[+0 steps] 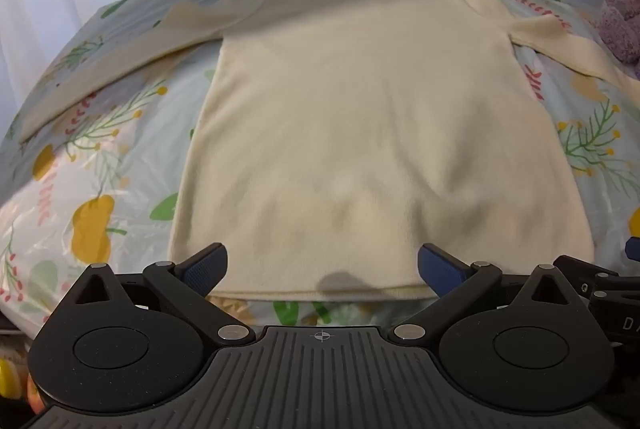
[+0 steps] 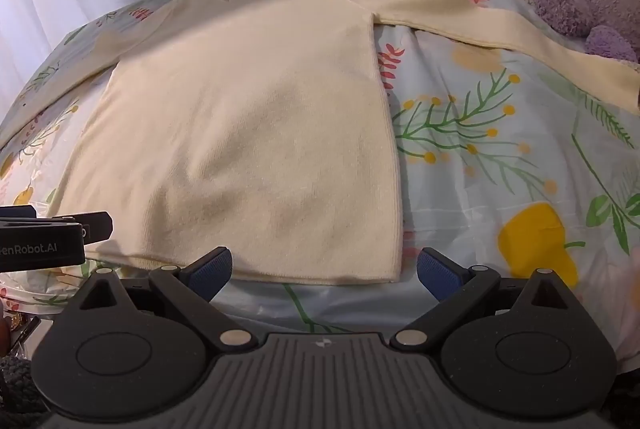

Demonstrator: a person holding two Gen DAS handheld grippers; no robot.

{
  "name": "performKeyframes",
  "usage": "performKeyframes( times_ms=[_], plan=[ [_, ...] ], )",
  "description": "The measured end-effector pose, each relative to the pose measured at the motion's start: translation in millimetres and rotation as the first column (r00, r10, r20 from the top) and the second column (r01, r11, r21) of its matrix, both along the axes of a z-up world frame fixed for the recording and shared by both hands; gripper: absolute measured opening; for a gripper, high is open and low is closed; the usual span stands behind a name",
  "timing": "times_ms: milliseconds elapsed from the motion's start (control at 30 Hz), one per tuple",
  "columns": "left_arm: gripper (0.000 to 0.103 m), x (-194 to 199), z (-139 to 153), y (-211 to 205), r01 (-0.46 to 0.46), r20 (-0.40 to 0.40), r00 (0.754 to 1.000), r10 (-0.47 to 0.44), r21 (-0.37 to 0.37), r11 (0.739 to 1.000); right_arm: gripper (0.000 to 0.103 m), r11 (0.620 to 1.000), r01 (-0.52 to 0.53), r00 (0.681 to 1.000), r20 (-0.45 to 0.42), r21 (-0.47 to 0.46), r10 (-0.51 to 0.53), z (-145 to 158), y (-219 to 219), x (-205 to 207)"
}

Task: Fold small clothes

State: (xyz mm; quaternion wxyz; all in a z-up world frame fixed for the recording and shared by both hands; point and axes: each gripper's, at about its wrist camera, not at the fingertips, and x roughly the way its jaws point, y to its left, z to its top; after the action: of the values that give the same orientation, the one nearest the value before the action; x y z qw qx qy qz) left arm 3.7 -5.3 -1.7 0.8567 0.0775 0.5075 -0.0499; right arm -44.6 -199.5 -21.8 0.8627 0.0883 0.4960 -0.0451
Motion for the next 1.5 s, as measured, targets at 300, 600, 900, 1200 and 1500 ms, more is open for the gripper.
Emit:
performKeyframes(
  times_ms=[300,600,900,1200,1500],
  plan=[
    [0.103,2.1,-1.1,-1.4,0.004,-0.005,1.0,-0.004,0.0,1.0,0.099,1.0,0.005,1.0,-0.002,0.001,-0.005,-0.8,-3.5,2.1],
    [0.103,4.6,-3.5,-3.9,0.004,-0.012,1.0,-0.004,0.002,1.0,0.099,1.0,0.012,1.0,-0.003,0.002,-0.012,-2.0,-6.3,2.1],
    [0.103,5.1,-4.8,-3.9,0.005,-0.014,1.0,-0.005,0.01,1.0,0.099,1.0,0.011,1.0,-0.003,0.004,-0.011,-1.8,-6.6,2.0],
    [0.103,5.5,-5.5,-3.0,0.005,-0.015,1.0,-0.005,0.011,1.0,0.099,1.0,0.008,1.0,0.001,0.002,-0.008,-2.0,-4.3,1.7],
    [0.103,3.4,-6.6,-0.6,0.006,-0.013,1.0,-0.005,0.01,1.0,0.099,1.0,0.005,1.0,0.006,-0.002,-0.005,-0.8,-0.3,0.9]
  ],
)
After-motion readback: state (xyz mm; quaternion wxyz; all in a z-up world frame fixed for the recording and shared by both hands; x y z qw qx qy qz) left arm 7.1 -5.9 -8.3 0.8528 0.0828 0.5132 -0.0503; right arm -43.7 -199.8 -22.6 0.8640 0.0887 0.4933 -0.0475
